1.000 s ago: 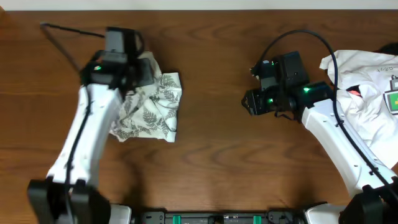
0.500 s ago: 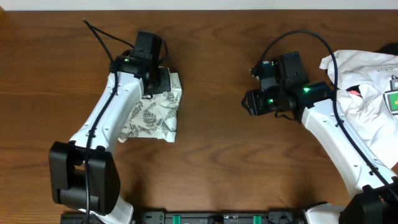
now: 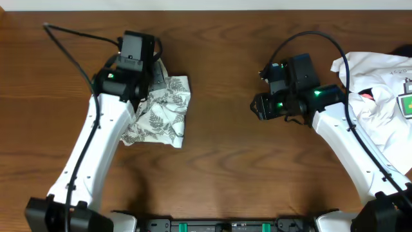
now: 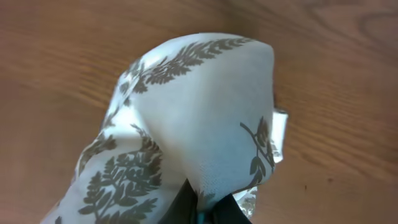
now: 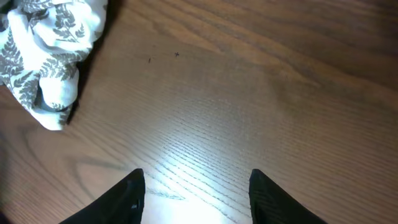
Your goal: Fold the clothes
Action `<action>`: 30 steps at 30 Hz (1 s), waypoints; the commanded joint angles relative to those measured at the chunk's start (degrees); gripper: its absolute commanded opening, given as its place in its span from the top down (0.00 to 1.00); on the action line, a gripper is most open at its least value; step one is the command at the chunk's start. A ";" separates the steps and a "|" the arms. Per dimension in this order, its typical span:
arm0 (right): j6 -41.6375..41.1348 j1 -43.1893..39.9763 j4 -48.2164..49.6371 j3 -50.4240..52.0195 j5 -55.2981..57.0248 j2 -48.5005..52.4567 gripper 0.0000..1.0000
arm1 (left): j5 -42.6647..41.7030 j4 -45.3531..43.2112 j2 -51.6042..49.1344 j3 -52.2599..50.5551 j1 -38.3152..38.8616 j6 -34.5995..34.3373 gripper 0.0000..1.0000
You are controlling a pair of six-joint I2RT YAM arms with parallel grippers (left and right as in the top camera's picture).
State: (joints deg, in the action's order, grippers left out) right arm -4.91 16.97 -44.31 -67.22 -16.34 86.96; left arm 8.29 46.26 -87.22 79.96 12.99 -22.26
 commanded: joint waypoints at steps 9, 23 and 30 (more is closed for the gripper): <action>0.94 -0.09 0.17 -0.44 -0.61 -0.39 0.48 | -9.20 6.82 -4.35 -1.22 5.40 -12.55 0.94; 0.96 -0.09 0.50 -0.44 -0.59 -0.39 0.47 | -15.52 5.46 -7.06 -1.66 13.35 -17.44 0.83; 1.05 -0.09 -0.13 -0.44 -0.59 -0.39 0.46 | -17.90 5.53 -4.13 0.68 11.82 -11.98 0.83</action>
State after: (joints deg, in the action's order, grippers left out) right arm -4.91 16.97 -44.25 -67.22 -16.34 86.96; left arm -8.84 51.81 -93.93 78.52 26.04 -37.17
